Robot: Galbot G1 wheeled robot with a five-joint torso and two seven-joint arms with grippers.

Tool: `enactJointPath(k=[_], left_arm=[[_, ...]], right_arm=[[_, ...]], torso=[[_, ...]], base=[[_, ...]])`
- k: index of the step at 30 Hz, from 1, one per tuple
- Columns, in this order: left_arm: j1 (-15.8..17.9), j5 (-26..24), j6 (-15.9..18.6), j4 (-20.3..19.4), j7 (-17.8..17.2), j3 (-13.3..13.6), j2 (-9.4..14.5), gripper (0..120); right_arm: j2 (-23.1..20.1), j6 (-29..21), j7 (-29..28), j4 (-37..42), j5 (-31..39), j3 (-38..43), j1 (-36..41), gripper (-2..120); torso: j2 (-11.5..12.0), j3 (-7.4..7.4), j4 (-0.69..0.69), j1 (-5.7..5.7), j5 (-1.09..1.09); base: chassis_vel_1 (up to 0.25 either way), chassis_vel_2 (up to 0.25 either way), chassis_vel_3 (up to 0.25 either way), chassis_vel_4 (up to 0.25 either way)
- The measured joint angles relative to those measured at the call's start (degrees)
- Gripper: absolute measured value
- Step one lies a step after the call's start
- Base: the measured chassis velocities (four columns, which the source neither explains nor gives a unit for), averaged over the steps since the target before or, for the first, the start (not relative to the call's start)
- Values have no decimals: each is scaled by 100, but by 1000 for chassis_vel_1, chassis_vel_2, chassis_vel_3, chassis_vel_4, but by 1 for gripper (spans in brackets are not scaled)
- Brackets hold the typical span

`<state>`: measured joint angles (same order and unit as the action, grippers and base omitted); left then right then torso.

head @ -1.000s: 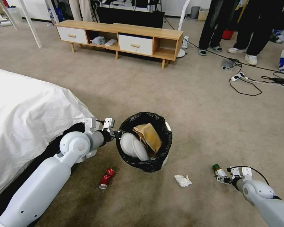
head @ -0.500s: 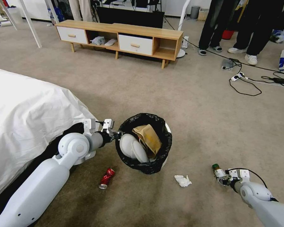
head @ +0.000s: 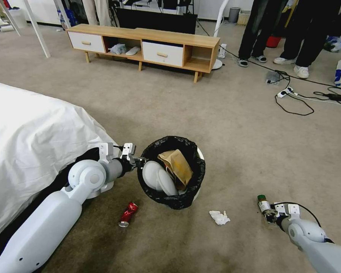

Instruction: Pick up the trash bin and place the garbage on the floor into it.

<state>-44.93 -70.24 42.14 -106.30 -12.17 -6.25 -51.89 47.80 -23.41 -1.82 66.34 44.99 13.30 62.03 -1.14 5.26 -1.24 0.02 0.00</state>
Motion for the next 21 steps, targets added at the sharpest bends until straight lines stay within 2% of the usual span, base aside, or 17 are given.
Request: enactJointPath(k=[6, 14, 18, 21], left_arm=[[-30, 8, 0, 0, 0, -12, 4, 2], [-26, 10, 0, 15, -16, 4, -52, 2], [-30, 9, 0, 20, -23, 7, -53, 2], [-32, 9, 0, 20, -23, 7, -49, 2]], right_arm=[[12, 70, 21, 150, 3, 134, 6, 23], [-202, 202, 32, 1096, -149, 589, 97, 23], [-380, 272, 11, 1894, 140, 920, 230, 23], [-407, 324, 24, 2035, 169, 983, 245, 23]], torso=[[1, 1, 1, 0, -4], [0, 1, 0, 0, 0], [0, 1, 0, 0, 0], [0, 0, 0, 0, 0]], base=[[0, 0, 0, 0], [0, 0, 0, 0], [0, 0, 0, 0], [0, 0, 0, 0]])
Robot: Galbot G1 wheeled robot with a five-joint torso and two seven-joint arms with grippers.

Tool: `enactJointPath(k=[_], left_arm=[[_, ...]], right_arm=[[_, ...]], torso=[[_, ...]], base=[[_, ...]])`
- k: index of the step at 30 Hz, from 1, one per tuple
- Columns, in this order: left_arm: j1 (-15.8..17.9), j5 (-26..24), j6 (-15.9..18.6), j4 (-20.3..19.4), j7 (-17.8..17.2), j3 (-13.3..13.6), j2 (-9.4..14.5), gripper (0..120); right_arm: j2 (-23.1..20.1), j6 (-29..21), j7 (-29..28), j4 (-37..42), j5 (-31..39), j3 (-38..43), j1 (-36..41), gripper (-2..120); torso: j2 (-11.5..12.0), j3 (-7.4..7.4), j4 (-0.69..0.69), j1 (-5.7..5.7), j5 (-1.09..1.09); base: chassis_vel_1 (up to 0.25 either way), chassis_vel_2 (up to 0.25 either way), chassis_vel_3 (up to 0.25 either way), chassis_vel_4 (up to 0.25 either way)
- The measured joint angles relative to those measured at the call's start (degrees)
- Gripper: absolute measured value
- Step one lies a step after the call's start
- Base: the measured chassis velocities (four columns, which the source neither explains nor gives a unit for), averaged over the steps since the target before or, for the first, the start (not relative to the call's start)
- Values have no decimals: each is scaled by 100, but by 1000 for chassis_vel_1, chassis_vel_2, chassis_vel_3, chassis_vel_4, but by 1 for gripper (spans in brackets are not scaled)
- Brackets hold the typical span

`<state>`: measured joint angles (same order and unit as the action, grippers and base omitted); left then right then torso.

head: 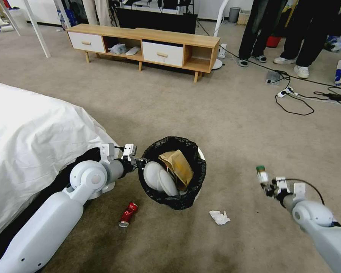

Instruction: Pick up the trash bin and place the garbage on the floor into it.

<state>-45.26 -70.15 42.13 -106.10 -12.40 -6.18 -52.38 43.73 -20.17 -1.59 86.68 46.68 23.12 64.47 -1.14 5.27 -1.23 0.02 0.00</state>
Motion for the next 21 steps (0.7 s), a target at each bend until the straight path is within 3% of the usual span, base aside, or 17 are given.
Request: enactJointPath(k=[5, 8, 11, 15, 16, 21], left_arm=[[-16, -36, 0, -22, -29, 0, 35, 2], [-18, -46, 0, -26, -33, 0, 40, 2], [-13, -50, 0, -11, -35, 17, 32, 2], [12, -52, 0, 5, -32, 38, 21, 2], [33, -54, 0, 19, -29, 54, 14, 2], [74, -60, 0, 44, -16, 93, 4, 2]], right_arm=[[-161, 632, 542, 844, -76, 348, 33, 23], [-194, 863, 811, 973, -178, 401, 25, 23], [-270, 1583, 1661, 1213, -466, 468, -27, 23], [-330, 1945, 2094, 1354, -479, 471, -37, 23], [-363, 2222, 2465, 1421, -498, 466, -62, 23], [-450, 2575, 3023, 1539, -482, 383, -131, 23]], torso=[[0, 0, 1, 0, 1], [0, 0, 0, 0, 1], [0, 0, 1, 0, 1], [0, 0, 0, 0, 1], [0, 0, 0, 0, 0], [0, 0, 0, 0, 0]], base=[[0, 0, 0, 0], [0, 0, 0, 0], [0, 0, 0, 0], [0, 0, 0, 0], [0, 0, 0, 0], [0, 0, 0, 0]])
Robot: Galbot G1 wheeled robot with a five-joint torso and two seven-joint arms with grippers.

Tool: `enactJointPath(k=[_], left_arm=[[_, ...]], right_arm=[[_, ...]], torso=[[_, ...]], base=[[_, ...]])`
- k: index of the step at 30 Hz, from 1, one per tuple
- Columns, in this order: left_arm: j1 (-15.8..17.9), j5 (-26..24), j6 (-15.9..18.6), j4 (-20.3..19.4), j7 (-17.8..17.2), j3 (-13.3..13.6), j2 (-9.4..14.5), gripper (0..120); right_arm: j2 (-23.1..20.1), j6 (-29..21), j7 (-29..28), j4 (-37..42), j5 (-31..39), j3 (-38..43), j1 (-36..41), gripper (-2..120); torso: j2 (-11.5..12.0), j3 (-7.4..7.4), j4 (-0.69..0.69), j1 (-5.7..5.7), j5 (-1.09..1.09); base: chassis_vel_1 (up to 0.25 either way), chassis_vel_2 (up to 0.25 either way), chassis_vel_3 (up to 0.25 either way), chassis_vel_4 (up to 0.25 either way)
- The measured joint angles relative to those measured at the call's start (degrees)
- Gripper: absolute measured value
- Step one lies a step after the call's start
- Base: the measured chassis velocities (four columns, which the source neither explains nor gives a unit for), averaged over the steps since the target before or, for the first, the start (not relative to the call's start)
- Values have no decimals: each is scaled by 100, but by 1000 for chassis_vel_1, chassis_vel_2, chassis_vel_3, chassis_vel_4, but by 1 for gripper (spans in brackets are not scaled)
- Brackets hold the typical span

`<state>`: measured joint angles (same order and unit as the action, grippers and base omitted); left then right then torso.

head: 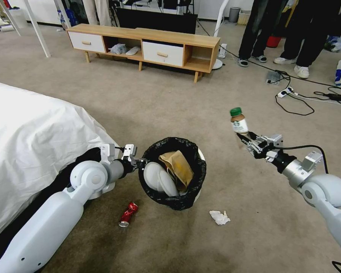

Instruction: Pick up the trash bin and place the garbage on the floor into it.

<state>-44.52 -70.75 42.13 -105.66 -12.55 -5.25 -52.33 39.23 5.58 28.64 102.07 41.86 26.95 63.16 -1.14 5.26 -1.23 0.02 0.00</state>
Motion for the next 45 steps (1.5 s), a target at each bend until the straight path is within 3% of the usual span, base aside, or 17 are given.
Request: enactJointPath(k=[5, 14, 17, 24, 26, 30, 32, 38, 45], left_arm=[[73, -14, 0, 21, 5, 94, -22, 2], [211, -21, 0, 100, 54, 279, -90, 2], [368, -25, 0, 197, 64, 449, -169, 2], [815, -287, 0, 495, 57, 918, -414, 2], [1036, -337, 0, 651, 63, 1198, -528, 2], [1240, -338, 0, 837, 71, 1438, -668, 2], [1455, -329, -1, 1052, 109, 1678, -829, 2], [1791, -302, -1, 1369, 131, 1947, -1123, 2], [2018, -266, -1, 1592, 132, 2054, -1366, 2]], right_arm=[[-179, 287, 699, 193, 258, -222, -228, 23], [-556, 308, 1020, 432, 618, -436, -389, 23], [-692, 308, 1074, 518, 680, -486, -442, 23], [-863, 299, 1133, 668, 749, -499, -469, 23], [-900, 297, 1188, 701, 751, -499, -462, 23], [-912, 297, 1234, 734, 751, -510, -460, 23], [-942, 297, 1286, 794, 750, -509, -449, 23], [-1002, 290, 1376, 851, 774, -436, -426, 23], [-990, 290, 1428, 821, 776, -435, -419, 23]], torso=[[0, 0, 0, 0, 0], [0, 0, 1, 0, 0], [0, 0, 0, 0, 0], [0, 0, 0, 0, -1], [0, 0, -1, 0, -1], [0, 0, 0, 0, -1], [0, 0, 0, 0, -1], [0, 0, 0, 0, 0], [0, 0, 0, 0, -1]], base=[[0, 0, 0, 0], [0, 0, 0, 0], [0, 0, 0, 0], [0, 0, 0, 0], [0, 0, 0, 0], [0, 0, 0, 0], [0, 0, 0, 0], [0, 0, 0, 0], [0, 0, 0, 0]])
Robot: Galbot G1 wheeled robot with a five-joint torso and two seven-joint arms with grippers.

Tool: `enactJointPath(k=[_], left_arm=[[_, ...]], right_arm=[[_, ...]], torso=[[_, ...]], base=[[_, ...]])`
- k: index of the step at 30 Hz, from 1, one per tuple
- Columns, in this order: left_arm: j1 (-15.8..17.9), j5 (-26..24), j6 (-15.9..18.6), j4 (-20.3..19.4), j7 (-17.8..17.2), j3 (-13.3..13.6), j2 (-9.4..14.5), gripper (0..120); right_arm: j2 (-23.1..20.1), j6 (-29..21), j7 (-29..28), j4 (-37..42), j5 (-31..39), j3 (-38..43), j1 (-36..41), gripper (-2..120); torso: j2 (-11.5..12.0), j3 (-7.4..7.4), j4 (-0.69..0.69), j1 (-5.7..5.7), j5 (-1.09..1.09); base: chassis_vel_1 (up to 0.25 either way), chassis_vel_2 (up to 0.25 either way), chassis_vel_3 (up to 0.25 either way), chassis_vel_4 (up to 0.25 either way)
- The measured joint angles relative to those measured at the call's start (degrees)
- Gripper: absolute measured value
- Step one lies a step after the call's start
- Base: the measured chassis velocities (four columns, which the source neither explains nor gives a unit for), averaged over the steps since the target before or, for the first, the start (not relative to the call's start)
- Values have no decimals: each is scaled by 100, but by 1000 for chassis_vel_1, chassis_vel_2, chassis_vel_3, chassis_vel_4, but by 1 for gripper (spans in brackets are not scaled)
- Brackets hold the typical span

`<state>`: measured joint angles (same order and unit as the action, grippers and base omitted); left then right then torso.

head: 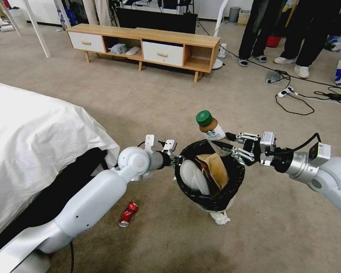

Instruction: Pick up the trash bin and place the garbage on the floor into it.

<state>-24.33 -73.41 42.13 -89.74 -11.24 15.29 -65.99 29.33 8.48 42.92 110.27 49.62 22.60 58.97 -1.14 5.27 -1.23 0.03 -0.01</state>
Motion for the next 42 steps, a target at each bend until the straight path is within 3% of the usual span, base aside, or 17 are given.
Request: enactJointPath(k=[4, 11, 15, 17, 20, 21, 22, 23, 32, 42], left_arm=[[64, 4, 0, 54, -2, 7, -80, 2], [50, 0, 0, -9, -22, -18, 0, 2], [33, -1, 0, -42, -27, -51, 32, 2], [-5, -2, 0, -94, -31, -73, 72, 2], [-16, -1, 0, -105, -32, -73, 82, 2], [-33, 1, 1, -123, -35, -74, 100, 2], [-37, 2, 1, -128, -36, -75, 103, 2], [-57, 8, 0, -159, -37, -77, 126, 2], [-80, 25, 1, -191, -41, -87, 163, 2], [-165, 92, 2, -152, -36, -158, 182, 2]], right_arm=[[27, 6, 10, -41, -22, -5, 36, 23], [50, 49, -91, -121, -111, 23, 114, 23], [67, 56, -131, -164, -127, -12, 103, 34], [91, 61, -172, -185, -131, -61, 77, 46], [97, 62, -180, -189, -131, -71, 76, 49], [107, 65, -187, -195, -135, -81, 75, 57], [109, 65, -188, -196, -136, -83, 75, 57], [122, 70, -197, -206, -140, -90, 76, 68], [125, 79, -279, -276, -136, -130, 30, 98], [147, 98, -327, -320, -133, -197, -28, 100]], torso=[[0, 0, 0, 0, 0], [0, 0, 0, 0, 1], [0, 0, 0, 0, 0], [0, 0, 0, 0, 1], [0, 0, 0, 0, 1], [0, 0, 0, 0, 1], [0, 0, 1, 0, 1], [0, 0, 0, 0, 1], [0, 0, 0, 0, 1], [0, 0, 0, 0, 1]], base=[[0, 0, 0, 0], [0, 0, 0, 0], [0, 0, 0, 0], [0, 0, 0, 0], [0, 0, 0, 0], [0, 0, 0, 0], [0, 0, 0, 0], [0, 0, 0, 0], [0, 0, 0, 0], [0, 0, 0, 0]])
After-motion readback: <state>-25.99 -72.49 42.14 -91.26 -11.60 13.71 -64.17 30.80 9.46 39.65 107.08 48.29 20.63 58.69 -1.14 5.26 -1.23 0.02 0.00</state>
